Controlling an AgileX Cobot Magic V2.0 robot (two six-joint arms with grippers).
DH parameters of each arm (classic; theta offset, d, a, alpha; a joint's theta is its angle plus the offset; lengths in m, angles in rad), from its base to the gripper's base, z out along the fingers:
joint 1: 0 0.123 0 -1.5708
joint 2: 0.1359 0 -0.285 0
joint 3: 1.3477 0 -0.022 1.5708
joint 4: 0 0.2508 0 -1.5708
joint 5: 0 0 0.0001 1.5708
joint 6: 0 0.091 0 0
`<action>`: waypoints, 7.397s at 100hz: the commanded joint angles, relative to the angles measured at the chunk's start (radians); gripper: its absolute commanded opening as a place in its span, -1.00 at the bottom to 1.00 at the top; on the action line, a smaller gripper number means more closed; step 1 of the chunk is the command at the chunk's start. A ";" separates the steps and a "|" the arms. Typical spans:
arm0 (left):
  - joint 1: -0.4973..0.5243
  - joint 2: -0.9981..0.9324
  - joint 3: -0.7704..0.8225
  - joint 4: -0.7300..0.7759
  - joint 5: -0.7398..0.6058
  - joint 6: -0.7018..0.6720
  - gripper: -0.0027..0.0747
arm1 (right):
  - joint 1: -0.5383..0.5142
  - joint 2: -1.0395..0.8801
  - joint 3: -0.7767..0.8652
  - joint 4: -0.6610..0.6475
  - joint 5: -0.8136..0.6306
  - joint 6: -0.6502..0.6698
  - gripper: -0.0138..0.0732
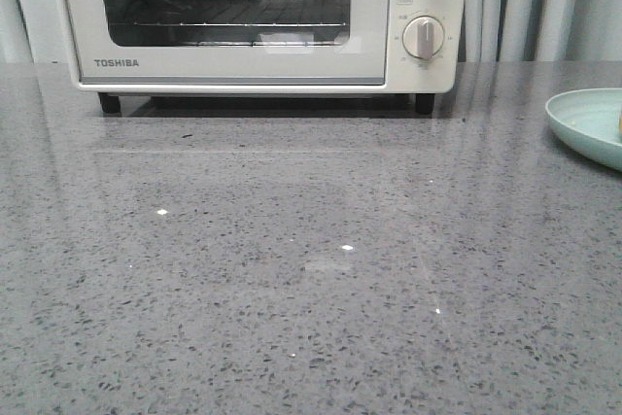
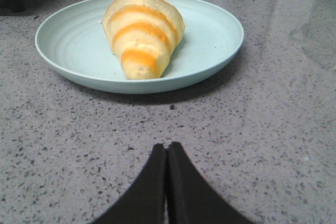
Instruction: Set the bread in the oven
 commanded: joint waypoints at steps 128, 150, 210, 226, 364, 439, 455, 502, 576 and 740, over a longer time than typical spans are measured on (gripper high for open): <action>0.003 -0.027 0.021 -0.101 -0.217 -0.007 -0.99 | 0.000 -0.021 0.024 -0.014 -0.571 -0.006 -0.84; 0.003 -0.027 0.021 -0.163 -0.300 -0.007 -0.99 | 0.000 -0.021 0.024 -0.014 -0.700 -0.006 -0.84; 0.003 -0.027 0.021 -0.428 -0.395 -0.007 -0.99 | 0.000 -0.021 0.024 -0.014 -0.705 0.191 -0.84; 0.003 -0.027 0.008 -0.458 -0.420 -0.007 -0.99 | 0.000 -0.021 -0.005 -0.014 -0.654 0.356 -0.84; -0.475 0.833 -0.802 -0.348 -0.445 0.160 -0.99 | 0.109 0.404 -0.714 0.311 0.265 -0.044 -0.84; -0.475 1.431 -1.195 -0.348 -0.454 0.160 -0.99 | 0.109 0.404 -0.723 0.311 0.310 -0.044 -0.84; -0.475 1.467 -1.208 -0.348 -0.484 0.160 -0.99 | 0.109 0.404 -0.723 0.311 0.308 -0.044 -0.84; -0.475 1.541 -1.185 -0.344 -0.390 0.160 -0.99 | 0.109 0.404 -0.724 0.311 0.305 -0.044 -0.84; -0.561 1.114 -0.653 -0.489 -0.362 0.151 -0.99 | 0.109 0.404 -0.727 0.311 0.302 -0.044 -0.84; -0.426 0.437 -0.668 -0.401 -0.074 0.151 -0.99 | 0.109 1.245 -1.165 0.204 0.609 -0.077 0.47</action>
